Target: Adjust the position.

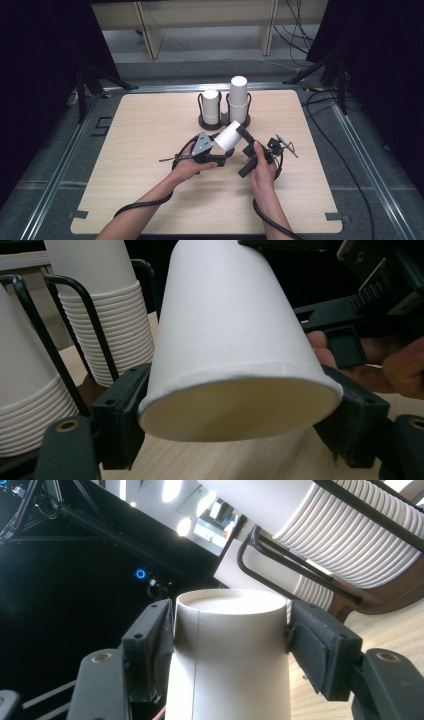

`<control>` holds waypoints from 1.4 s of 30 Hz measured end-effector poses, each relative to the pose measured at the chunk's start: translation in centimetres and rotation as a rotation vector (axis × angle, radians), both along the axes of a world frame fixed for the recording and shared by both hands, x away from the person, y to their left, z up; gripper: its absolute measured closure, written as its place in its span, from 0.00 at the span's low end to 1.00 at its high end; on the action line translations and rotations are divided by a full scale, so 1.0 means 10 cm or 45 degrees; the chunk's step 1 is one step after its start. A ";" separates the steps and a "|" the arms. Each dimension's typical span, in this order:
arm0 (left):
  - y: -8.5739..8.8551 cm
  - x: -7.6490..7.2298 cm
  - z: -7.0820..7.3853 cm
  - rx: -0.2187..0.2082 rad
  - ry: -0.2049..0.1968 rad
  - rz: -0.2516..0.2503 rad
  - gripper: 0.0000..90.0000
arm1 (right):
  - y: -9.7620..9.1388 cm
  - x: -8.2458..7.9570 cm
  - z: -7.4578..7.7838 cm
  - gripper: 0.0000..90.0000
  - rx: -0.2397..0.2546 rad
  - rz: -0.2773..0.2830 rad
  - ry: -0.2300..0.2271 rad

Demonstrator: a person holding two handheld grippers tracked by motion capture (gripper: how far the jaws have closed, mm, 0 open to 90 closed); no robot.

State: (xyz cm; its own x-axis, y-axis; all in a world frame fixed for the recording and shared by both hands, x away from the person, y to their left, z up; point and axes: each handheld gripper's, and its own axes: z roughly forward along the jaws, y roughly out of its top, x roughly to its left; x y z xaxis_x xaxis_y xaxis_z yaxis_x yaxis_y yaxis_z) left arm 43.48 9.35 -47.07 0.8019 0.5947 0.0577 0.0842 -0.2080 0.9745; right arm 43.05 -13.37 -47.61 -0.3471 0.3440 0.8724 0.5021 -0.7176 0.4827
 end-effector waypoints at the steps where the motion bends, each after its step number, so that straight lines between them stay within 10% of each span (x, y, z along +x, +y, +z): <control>1: 0.00 0.00 0.00 -0.001 0.000 -0.002 0.27 | 0.00 0.00 0.00 0.40 0.000 0.000 0.000; 12: 0.03 -0.03 0.01 -0.003 -0.005 -0.037 0.31 | 0.00 -0.01 0.04 0.37 0.021 0.018 0.025; 28: 0.11 -0.05 0.05 0.033 0.020 -0.069 0.33 | -0.08 -0.01 0.13 0.31 -0.108 -0.031 -0.072; 40: 0.30 -0.05 0.06 0.129 0.029 -0.075 0.33 | -0.21 -0.07 0.22 0.31 -0.271 -0.059 -0.115; 42: 0.34 -0.04 0.06 0.129 0.036 -0.076 0.33 | -0.26 -0.07 0.23 0.31 -0.373 -0.073 -0.159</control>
State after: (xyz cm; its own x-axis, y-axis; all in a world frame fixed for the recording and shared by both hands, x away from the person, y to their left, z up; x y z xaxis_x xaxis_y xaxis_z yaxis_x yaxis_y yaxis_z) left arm 43.04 12.77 -46.44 0.8377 0.5383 0.0919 0.0960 -0.3107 0.9456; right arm 42.36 -15.99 -45.30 -0.4178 0.5964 0.6854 0.3888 -0.5645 0.7282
